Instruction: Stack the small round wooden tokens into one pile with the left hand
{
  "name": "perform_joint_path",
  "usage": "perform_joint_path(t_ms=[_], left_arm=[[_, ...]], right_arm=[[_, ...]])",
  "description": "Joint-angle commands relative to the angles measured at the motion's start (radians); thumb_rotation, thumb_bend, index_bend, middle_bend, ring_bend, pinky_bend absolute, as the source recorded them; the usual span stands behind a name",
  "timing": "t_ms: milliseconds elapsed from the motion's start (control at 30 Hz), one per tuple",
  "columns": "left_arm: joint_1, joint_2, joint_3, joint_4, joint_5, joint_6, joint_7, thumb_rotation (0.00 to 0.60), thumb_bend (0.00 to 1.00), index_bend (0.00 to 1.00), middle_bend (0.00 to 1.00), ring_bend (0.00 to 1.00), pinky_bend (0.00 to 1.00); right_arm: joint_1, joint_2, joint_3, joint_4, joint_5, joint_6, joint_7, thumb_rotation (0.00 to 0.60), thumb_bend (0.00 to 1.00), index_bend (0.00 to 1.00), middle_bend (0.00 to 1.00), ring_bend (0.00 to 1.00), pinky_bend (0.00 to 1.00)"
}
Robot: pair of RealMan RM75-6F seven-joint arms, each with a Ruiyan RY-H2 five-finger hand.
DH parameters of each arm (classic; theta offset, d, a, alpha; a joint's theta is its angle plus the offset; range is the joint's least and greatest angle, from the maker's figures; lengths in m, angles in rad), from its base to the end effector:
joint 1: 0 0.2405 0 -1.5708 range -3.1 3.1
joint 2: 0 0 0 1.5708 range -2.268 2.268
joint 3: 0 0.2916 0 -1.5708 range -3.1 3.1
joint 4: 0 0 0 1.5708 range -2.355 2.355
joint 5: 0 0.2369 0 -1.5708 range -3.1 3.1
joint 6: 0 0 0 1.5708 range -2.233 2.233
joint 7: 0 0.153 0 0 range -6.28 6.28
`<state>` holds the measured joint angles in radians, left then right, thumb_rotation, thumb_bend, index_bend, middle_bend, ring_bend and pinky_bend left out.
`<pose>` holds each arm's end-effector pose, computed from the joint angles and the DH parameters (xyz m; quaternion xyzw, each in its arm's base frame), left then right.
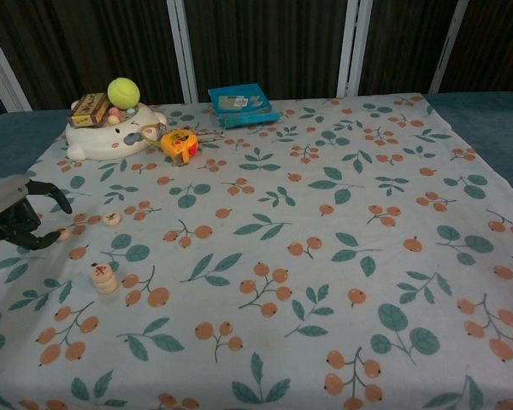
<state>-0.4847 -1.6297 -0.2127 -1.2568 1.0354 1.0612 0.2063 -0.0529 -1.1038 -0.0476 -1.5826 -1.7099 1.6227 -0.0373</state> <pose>-0.3077 0.3546 -0.0305 -0.5944 -0.4937 -0.3402 0.5359 -0.3521 -0.1218 0.1506 0.6351 -0.3533 0.3771 0.5741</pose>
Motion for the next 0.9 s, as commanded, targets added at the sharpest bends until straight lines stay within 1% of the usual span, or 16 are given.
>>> perform_joint_path(t_ms=[33,433,900], left_arm=[[-0.009,-0.022,-0.002,0.033,-0.008,-0.017,-0.011,0.6,0.4,0.37,1.0,1.0,1.0],[-0.015,-0.043,0.0,0.074,-0.013,-0.028,-0.002,0.6,0.4,0.41,1.0,1.0,1.0],[-0.014,-0.054,-0.002,0.097,-0.021,-0.033,0.0,0.6,0.41,0.42,1.0,1.0,1.0]], right_arm=[[0.0,0.0,0.0,-0.001,0.001,-0.001,-0.001,0.6,0.2,0.0,0.0,0.0,0.03],[0.0,0.001,0.001,-0.002,0.003,-0.002,-0.001,0.6,0.2,0.0,0.0,0.0,0.03],[0.0,-0.001,0.001,-0.002,0.004,-0.003,-0.005,0.6,0.2,0.0,0.0,0.0,0.03]])
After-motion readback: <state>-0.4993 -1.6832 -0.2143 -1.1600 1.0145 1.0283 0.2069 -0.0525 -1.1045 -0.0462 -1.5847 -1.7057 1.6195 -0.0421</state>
